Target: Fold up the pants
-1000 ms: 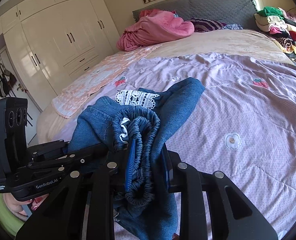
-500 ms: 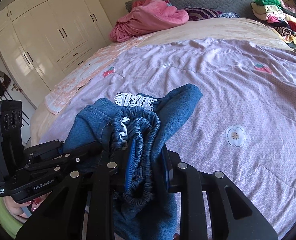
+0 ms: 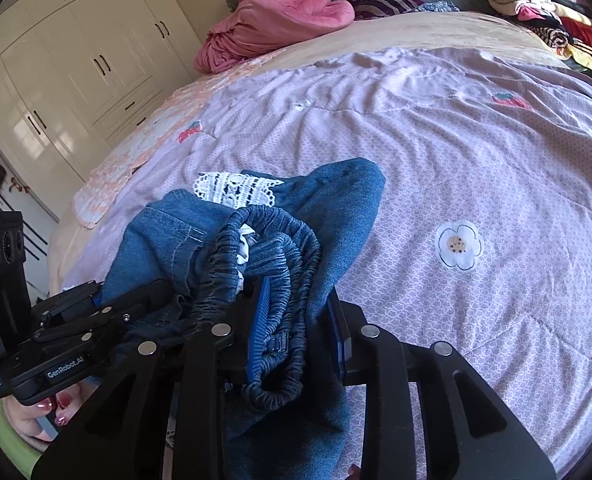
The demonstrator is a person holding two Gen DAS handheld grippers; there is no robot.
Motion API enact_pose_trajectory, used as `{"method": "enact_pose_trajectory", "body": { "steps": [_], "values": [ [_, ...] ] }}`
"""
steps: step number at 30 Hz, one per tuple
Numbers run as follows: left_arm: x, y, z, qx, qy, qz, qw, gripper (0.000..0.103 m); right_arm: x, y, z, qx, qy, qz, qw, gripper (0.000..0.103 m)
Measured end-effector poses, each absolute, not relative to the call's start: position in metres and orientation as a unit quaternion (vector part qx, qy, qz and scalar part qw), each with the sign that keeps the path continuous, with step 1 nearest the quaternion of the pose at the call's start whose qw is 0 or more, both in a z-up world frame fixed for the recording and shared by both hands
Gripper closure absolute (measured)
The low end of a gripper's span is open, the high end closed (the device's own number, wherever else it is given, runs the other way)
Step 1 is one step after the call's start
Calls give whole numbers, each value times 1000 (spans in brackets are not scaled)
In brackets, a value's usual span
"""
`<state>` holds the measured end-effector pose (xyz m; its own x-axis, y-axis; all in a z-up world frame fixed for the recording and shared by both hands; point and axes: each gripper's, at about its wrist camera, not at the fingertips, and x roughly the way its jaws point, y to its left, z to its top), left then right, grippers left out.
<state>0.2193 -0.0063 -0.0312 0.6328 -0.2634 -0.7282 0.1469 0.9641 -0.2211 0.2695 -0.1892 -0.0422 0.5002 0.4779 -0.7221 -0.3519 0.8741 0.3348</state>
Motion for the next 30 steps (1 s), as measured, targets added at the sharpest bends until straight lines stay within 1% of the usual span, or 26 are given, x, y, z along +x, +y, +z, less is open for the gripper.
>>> {"method": "enact_pose_trajectory", "body": {
  "steps": [1, 3, 5, 6, 7, 9, 11, 19, 25, 30],
  "values": [
    [219, -6, -32, -69, 415, -111, 901, 74, 270, -190, -43, 70, 440, 235, 864, 68],
    [220, -5, -35, -70, 418, -108, 899, 71, 271, -193, -45, 70, 442, 223, 866, 55],
    [219, -3, -36, -72, 420, -104, 899, 66, 272, -197, -49, 78, 447, 215, 865, 50],
    [219, -3, -37, -73, 420, -102, 899, 64, 272, -198, -50, 81, 448, 212, 865, 46],
    [219, -3, -38, -74, 421, -101, 898, 63, 272, -200, -50, 81, 448, 209, 865, 45],
    [218, -2, -38, -74, 423, -96, 898, 56, 271, -201, -50, 82, 448, 205, 866, 41],
    [218, 0, -38, -75, 424, -94, 898, 53, 268, -202, -48, 80, 446, 201, 868, 37],
    [210, 6, -35, -78, 429, -84, 896, 37, 256, -209, -39, 79, 443, 190, 872, 25],
    [200, 8, -30, -73, 428, -77, 897, 31, 245, -213, -31, 77, 436, 188, 876, 20],
    [189, 9, -23, -66, 426, -71, 900, 25, 234, -218, -23, 79, 429, 182, 881, 16]
  ]
}}
